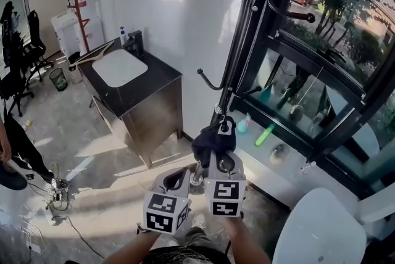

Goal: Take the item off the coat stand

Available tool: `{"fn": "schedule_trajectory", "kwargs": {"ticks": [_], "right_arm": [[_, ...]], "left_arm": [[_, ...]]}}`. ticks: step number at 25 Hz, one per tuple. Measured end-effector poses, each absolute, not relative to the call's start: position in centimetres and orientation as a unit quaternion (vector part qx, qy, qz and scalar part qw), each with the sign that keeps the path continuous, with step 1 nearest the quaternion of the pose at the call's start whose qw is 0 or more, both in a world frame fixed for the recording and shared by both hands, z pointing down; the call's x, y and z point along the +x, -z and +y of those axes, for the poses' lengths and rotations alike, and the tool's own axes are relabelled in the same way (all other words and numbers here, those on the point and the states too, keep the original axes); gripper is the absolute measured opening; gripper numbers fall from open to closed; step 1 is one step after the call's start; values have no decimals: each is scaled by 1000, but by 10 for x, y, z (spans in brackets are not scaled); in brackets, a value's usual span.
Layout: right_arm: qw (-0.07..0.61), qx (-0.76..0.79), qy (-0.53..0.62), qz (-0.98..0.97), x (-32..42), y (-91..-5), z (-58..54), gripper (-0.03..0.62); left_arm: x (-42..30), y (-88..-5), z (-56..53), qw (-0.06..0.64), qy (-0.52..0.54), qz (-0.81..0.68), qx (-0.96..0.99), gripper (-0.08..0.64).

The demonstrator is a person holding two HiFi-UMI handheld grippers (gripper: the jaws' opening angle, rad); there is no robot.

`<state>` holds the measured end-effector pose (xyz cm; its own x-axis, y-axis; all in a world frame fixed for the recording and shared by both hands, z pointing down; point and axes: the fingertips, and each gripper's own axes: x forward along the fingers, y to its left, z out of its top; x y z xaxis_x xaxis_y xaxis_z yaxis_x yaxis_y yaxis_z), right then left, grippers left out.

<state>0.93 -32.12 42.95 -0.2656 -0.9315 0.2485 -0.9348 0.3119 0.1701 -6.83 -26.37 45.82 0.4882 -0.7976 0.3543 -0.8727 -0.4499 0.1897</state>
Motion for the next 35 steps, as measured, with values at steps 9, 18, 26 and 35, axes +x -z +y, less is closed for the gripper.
{"fn": "schedule_trajectory", "kwargs": {"ticks": [9,18,26,35], "right_arm": [[145,586,-1,-797,6,-420,-293,11],[131,584,-2,-801,3,-411,-254,11],[118,587,-16,-800,13,-407,-221,12],[106,598,-46,-793,27,-417,-196,12]], "left_arm": [[-70,-449,-250,170,-94,-488,851,2],[-69,-444,-232,156,-93,-485,856,2],[-59,-441,-219,140,-93,-479,861,2],[-49,-437,-204,133,-92,-467,869,2]]}}
